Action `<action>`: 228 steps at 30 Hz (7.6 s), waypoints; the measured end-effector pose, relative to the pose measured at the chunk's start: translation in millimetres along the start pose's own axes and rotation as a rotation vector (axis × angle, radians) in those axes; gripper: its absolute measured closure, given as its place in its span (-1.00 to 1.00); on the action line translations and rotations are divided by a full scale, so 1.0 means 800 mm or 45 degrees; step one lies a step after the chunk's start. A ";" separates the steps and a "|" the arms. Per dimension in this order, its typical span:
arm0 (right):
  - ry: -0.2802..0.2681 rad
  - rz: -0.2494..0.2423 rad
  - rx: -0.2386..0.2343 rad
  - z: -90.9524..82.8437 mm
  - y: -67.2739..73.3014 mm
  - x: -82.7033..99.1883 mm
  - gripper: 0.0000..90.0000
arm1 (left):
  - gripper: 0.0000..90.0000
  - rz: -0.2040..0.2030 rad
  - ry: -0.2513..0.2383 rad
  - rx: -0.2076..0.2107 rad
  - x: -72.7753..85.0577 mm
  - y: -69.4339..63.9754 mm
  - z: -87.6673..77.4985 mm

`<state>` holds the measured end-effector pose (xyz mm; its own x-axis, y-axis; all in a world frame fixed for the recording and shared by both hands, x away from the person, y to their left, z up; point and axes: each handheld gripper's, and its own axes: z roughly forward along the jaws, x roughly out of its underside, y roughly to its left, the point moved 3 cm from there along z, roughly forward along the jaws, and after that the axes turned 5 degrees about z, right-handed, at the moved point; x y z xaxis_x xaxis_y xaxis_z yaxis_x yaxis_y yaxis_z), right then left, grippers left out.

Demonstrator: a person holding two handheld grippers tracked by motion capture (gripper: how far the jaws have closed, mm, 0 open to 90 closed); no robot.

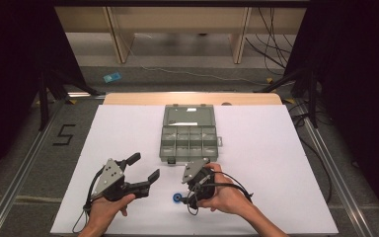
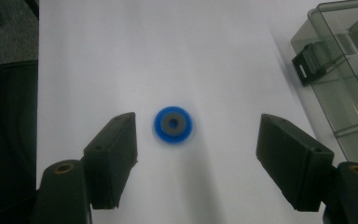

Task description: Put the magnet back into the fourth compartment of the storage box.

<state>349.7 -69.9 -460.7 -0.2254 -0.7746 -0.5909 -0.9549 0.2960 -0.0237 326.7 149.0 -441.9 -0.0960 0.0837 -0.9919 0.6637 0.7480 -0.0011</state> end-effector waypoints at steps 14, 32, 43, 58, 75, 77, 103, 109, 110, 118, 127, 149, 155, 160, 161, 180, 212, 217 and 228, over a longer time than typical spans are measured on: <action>0.099 -0.097 -0.049 0.022 0.011 -0.026 -0.20 | -0.64 -0.004 0.005 -0.027 0.001 0.004 -0.001; 0.223 -0.109 -0.085 0.042 0.007 -0.022 -0.13 | -0.64 -0.001 0.003 -0.039 0.000 0.005 -0.002; 0.274 -0.121 -0.090 0.052 0.006 -0.019 -0.05 | -0.64 -0.004 0.000 -0.044 0.000 0.006 -0.002; 0.321 -0.118 -0.111 0.060 0.003 -0.016 0.20 | -0.64 -0.006 -0.003 -0.050 -0.001 0.006 -0.002; 0.330 -0.128 -0.153 0.063 0.003 -0.017 0.39 | -0.64 -0.005 -0.001 -0.046 -0.001 0.006 -0.002; 0.329 -0.128 -0.152 0.062 0.002 -0.017 0.39 | -0.64 -0.004 -0.002 -0.046 -0.001 0.006 -0.003; 0.226 -0.081 -0.085 0.021 -0.025 -0.022 0.39 | -0.64 -0.004 -0.008 -0.041 -0.001 0.005 -0.003; 0.203 -0.056 -0.061 0.010 -0.034 -0.022 0.39 | -0.64 -0.005 -0.009 -0.040 -0.001 0.005 -0.003; 0.199 -0.054 -0.059 0.008 -0.035 -0.022 0.39 | -0.64 -0.005 -0.009 -0.040 -0.001 0.005 -0.003; 0.171 -0.027 -0.028 -0.006 -0.046 -0.022 0.39 | -0.64 -0.006 -0.010 -0.040 -0.002 0.005 -0.003; 0.147 0.002 0.000 -0.016 -0.058 -0.018 0.39 | -0.64 -0.006 -0.010 -0.038 -0.002 0.005 -0.003; 0.075 0.057 0.094 -0.043 -0.088 -0.009 0.39 | -0.64 -0.007 -0.014 -0.036 -0.002 0.004 -0.003; 0.070 0.069 0.107 -0.046 -0.093 -0.007 0.39 | -0.64 -0.004 -0.013 -0.033 -0.002 0.004 -0.003; 0.065 0.088 0.118 -0.050 -0.098 -0.004 0.39 | -0.64 -0.005 -0.013 -0.031 -0.002 0.004 -0.003; 0.063 0.087 0.119 -0.050 -0.099 -0.004 0.39 | -0.64 -0.006 -0.013 -0.031 -0.002 0.004 -0.003; 0.040 0.140 0.173 -0.058 -0.119 0.006 0.39 | -0.64 -0.003 -0.008 -0.014 -0.002 0.002 -0.003; 0.006 0.225 0.252 -0.057 -0.157 0.015 0.39 | -0.64 -0.006 0.000 -0.003 0.000 -0.002 -0.001; -0.012 0.234 0.266 -0.054 -0.163 0.012 0.39 | -0.64 -0.006 0.002 -0.004 0.000 -0.002 -0.001; -0.033 0.235 0.291 -0.053 -0.176 0.003 0.39 | -0.64 -0.005 0.001 -0.002 0.000 -0.002 -0.001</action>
<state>475.3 -136.8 -424.8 -0.3833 -0.6822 -0.6226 -0.8293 0.5510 -0.0932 325.1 148.0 -442.1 -0.0995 0.0813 -0.9917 0.6618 0.7496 -0.0050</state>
